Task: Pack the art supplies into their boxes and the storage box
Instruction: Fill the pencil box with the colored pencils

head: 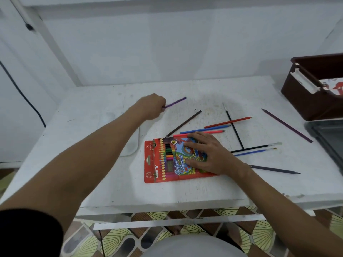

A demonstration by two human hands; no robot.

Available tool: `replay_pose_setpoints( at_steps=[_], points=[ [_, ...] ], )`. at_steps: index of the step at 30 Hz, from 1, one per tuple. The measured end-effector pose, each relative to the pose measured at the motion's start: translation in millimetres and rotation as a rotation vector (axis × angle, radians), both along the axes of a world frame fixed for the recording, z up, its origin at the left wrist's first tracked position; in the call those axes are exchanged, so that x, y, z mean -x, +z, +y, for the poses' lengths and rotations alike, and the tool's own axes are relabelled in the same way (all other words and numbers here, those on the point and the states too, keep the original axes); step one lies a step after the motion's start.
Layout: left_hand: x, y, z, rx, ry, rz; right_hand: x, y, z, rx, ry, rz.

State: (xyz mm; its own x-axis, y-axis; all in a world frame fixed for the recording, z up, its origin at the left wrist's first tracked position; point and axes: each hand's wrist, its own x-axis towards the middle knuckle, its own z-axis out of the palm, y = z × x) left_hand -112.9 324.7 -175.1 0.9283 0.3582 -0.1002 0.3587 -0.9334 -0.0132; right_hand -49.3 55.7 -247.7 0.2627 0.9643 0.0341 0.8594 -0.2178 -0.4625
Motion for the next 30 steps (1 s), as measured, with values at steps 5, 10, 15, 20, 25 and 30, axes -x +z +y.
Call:
replay_pose_setpoints(
  at_steps=[5,10,15,20,25,30],
  points=[
    [-14.9,-19.2,-40.8,0.357,0.060,-0.021,-1.0,-1.0,1.5,0.010,-0.004,-0.006],
    [-14.3,-24.2,-45.7,0.437,0.124,0.006,0.1,-1.9,1.6,0.009,-0.011,-0.003],
    [-9.8,-24.1,-50.8,0.401,0.085,0.019,-0.4,-1.6,1.5,0.001,-0.010,-0.007],
    [-4.1,-16.7,-52.0,0.400,0.126,0.000,-0.7,-0.6,1.8,0.012,-0.007,-0.012],
    [10.4,-14.0,-46.6,0.377,0.145,0.056,-1.8,-3.0,1.2,0.004,-0.005,-0.019],
    [51.9,8.6,-40.5,0.432,0.246,-0.102,-2.7,-5.7,1.2,-0.018,0.004,-0.005]
  ],
)
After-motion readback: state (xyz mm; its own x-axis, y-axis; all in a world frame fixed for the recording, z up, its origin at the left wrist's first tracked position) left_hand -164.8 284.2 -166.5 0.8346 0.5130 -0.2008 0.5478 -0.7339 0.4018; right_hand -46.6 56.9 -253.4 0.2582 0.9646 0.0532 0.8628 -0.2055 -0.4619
